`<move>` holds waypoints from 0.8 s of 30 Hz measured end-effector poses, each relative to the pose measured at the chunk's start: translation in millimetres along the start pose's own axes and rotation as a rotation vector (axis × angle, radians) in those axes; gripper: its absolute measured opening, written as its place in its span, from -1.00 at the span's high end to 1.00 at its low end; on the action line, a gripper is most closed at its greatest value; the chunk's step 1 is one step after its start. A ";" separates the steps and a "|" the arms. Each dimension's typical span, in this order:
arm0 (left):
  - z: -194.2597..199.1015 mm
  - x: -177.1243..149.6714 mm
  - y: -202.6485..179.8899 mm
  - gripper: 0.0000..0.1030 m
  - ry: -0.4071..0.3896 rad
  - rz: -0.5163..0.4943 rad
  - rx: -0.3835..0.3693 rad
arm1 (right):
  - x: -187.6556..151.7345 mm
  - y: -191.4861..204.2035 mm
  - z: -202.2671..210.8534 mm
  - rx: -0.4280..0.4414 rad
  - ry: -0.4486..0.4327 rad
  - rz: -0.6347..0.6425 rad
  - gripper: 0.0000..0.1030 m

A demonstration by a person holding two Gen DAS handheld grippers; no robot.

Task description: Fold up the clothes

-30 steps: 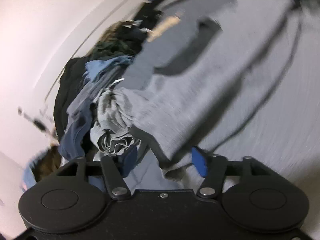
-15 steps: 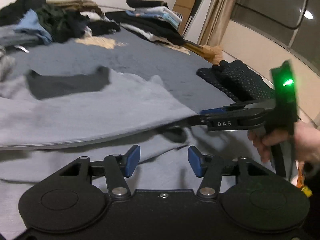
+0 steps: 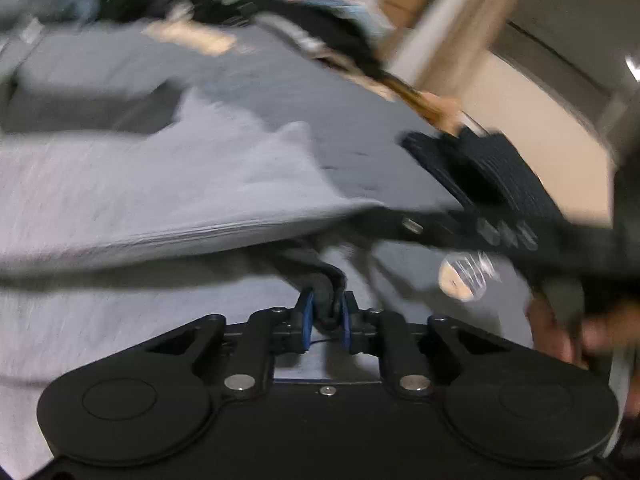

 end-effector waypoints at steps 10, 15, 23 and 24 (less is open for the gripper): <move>22.6 -16.6 -18.0 0.39 0.036 -0.263 -0.042 | -0.5 3.1 4.3 -0.002 0.011 0.054 0.32; 45.6 8.9 38.1 0.09 -0.030 -0.020 0.034 | 4.9 7.8 10.1 0.056 0.004 0.046 0.32; 42.6 14.2 83.7 0.10 0.033 0.080 0.102 | 1.2 34.2 17.1 0.167 0.032 0.136 0.32; 44.1 17.3 89.5 0.09 0.010 0.147 0.084 | -0.3 37.7 17.8 0.183 0.039 0.153 0.32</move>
Point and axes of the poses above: each gripper's, at about its wrist camera, not at the fingertips, and z roughly against the way its jaws point, y to its left, x to its top, the point moved 7 cm from there along -z, roughly the way its jaws point, and after that the axes turned 13 degrees about -y, right-handed, at the moved point
